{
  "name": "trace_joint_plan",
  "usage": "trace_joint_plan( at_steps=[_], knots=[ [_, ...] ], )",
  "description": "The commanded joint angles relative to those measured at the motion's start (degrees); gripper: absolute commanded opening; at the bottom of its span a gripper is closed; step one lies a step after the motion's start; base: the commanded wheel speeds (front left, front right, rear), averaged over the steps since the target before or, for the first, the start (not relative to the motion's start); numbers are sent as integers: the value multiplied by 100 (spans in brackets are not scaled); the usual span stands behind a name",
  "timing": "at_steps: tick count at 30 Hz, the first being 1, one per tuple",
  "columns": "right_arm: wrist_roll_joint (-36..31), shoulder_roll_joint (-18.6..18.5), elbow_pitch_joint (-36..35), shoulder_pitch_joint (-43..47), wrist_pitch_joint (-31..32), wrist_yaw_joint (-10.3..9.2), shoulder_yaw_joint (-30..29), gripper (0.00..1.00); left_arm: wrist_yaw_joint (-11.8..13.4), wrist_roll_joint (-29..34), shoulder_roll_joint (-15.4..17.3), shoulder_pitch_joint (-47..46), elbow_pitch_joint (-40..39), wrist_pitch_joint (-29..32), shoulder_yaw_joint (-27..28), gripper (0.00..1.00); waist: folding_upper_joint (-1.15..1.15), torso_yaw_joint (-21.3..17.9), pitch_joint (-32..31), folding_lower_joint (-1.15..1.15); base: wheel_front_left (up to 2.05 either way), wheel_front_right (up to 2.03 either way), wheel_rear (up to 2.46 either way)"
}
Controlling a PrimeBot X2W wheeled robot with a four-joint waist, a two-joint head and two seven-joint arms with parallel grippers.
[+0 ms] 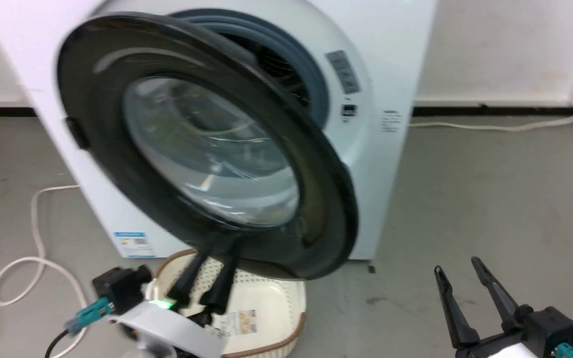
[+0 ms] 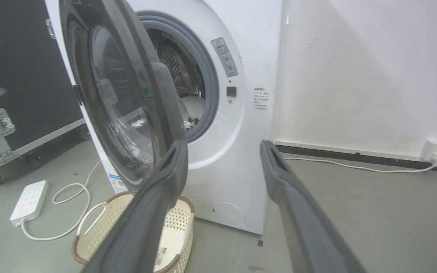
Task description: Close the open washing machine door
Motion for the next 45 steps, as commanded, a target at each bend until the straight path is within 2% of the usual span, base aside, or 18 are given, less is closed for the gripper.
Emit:
trace_joint_plan(
  at_steps=[1, 3, 6, 9, 12, 13, 14, 15, 23, 26, 30, 31, 32, 36, 42, 45],
  knots=[
    [7, -17, -43, 79, -9, 5, 3, 100, 74, 155, -14, 95, 21, -30, 69, 100, 0, 263, -135, 1, 0, 0, 0],
    [12, -20, -72, 108, -3, 5, 31, 100, 401, 988, -127, 261, -43, -44, 556, 100, 0, 395, -152, 1, 0, 0, 0],
    [43, -25, -99, 126, 6, 5, 101, 100, 717, 2311, -291, 642, -212, -47, 1047, 100, 0, 544, -164, 1, 0, 0, 0],
    [102, -56, -108, 127, 16, 5, 208, 100, 889, 3543, -293, 968, -286, -48, 1088, 100, 0, 668, -153, 1, 0, 0, 0],
    [152, -117, -112, 103, 31, 5, 382, 100, 983, 4146, -411, 1233, -287, -49, 1043, 100, 0, 755, -122, 1, 0, 0, 0],
    [185, -148, -107, 88, 75, 5, 492, 89, 1000, 4239, -469, 1301, -297, -49, 1066, 100, 0, 780, -100, 1, 0, 0, 0],
    [209, -192, -106, 59, 110, 5, 603, 32, 1017, 4340, -506, 1356, -300, -49, 1089, 100, 0, 802, -77, 1, 0, 0, 0],
    [245, -244, -107, 17, 134, 5, 721, 0, 1028, 4438, -534, 1400, -299, -49, 1099, 100, 0, 827, -47, 1, 0, 0, 0],
    [775, -820, -87, -795, 361, 5, 1614, 0, 921, 4681, -828, 1396, -234, -50, 1243, 100, 0, 1053, 436, 1, 0, 0, 0],
    [959, -1280, 37, -1354, 468, 5, 2010, 0, 847, 4618, -1033, 1283, -183, -50, 1301, 100, 0, 1164, 740, 1, 0, 0, 0],
    [1343, -1748, 301, -2098, 467, 5, 2251, 0, 731, 4687, -1229, 1077, -86, -50, 1348, 100, 0, 1313, 1095, 1, 0, 0, 0],
    [1443, -1844, 371, -2269, 456, 5, 2282, 0, 714, 4700, -1285, 1033, -71, -50, 1367, 100, 0, 1350, 1166, 1, 0, 0, 0],
    [1714, -2129, 600, -2763, 436, 5, 2296, 0, 642, 4471, -1531, 937, -129, -50, 1540, 100, 0, 1458, 1374, 1, 0, 0, 0],
    [2004, -2398, 984, -3349, 433, 5, 2170, 0, 540, 4630, -1628, 826, -114, -50, 1550, 100, 0, 1561, 1598, 1, 0, 0, 0],
    [2336, -2632, 1621, -4141, 507, 5, 1957, 0, 490, 4723, -1721, 693, -148, -50, 1585, 100, 0, 1631, 1867, 1, 0, 0, 0],
    [2424, -2587, 2011, -4581, 600, 5, 1825, 0, 502, 4754, -1743, 636, -180, -50, 1607, 100, 0, 1602, 1998, 1, 0, 0, 0]
  ],
)
